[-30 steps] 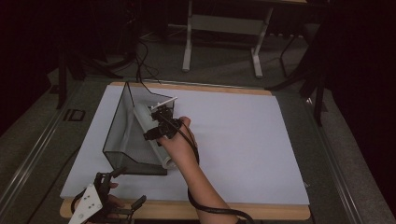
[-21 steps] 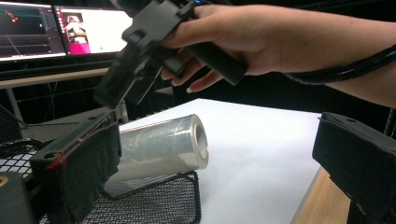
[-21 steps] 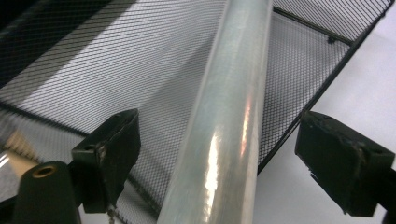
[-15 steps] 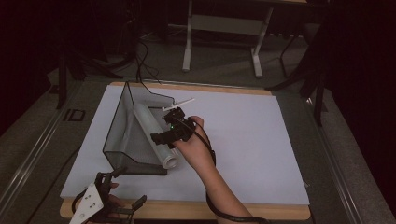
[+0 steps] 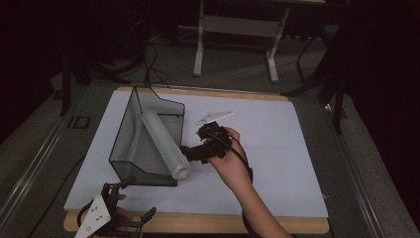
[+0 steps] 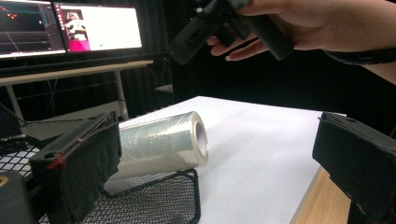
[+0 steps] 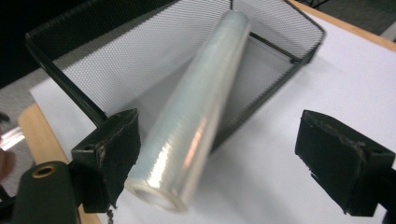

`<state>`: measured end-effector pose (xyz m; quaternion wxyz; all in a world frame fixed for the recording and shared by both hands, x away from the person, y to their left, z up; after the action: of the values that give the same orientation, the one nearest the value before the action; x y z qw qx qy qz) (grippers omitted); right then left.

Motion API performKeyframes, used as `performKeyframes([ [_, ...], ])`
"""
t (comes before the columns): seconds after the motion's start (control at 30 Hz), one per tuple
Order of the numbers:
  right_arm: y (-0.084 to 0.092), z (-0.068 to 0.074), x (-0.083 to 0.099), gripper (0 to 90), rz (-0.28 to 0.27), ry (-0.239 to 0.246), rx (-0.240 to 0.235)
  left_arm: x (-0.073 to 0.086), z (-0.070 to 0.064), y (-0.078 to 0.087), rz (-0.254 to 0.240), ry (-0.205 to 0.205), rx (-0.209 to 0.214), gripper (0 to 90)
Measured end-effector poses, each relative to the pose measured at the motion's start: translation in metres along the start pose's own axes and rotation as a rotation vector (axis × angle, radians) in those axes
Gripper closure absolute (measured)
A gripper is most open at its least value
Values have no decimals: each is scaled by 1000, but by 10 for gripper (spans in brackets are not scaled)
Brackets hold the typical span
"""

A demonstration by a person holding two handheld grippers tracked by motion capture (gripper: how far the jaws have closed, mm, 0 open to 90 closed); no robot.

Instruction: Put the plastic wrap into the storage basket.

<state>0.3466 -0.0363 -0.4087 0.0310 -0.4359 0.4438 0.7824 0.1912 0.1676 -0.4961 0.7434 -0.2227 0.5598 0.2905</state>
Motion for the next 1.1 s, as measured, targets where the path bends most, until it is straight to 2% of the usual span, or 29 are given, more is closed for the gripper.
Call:
performKeyframes([
  [0.23, 22, -23, 17, 140, -58, 12, 29, 0, -1, 0, -1, -5, 1, 15],
  [0.27, 22, -23, 17, 140, -58, 12, 29, 0, -1, 0, -1, -5, 1, 16],
  [0.4, 37, -40, 30, 138, -102, 15, 55, 0, -1, -1, 0, -3, 3, 15],
  [0.53, 50, -57, 43, 139, -134, -6, 72, 0, -1, -1, 0, -2, 4, 15],
  [0.83, 66, -89, 78, 138, -121, -12, 124, 0, -1, -2, 2, -1, 4, 16],
  [1.1, 80, -109, 104, 135, -160, -14, 158, 0, -2, -2, 4, -4, 5, 16],
])
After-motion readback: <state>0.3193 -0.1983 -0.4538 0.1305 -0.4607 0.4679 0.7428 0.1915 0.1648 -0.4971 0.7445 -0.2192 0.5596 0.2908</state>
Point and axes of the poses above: each handheld gripper's, and its own axes: y roughly backward along the jaws, x roughly out of its underside, z roughly to its left, the point moved 5 cm from there along -y, roughly forward along the jaws, and after that the axes turned 11 degrees about -y, right-handed, at the moved point
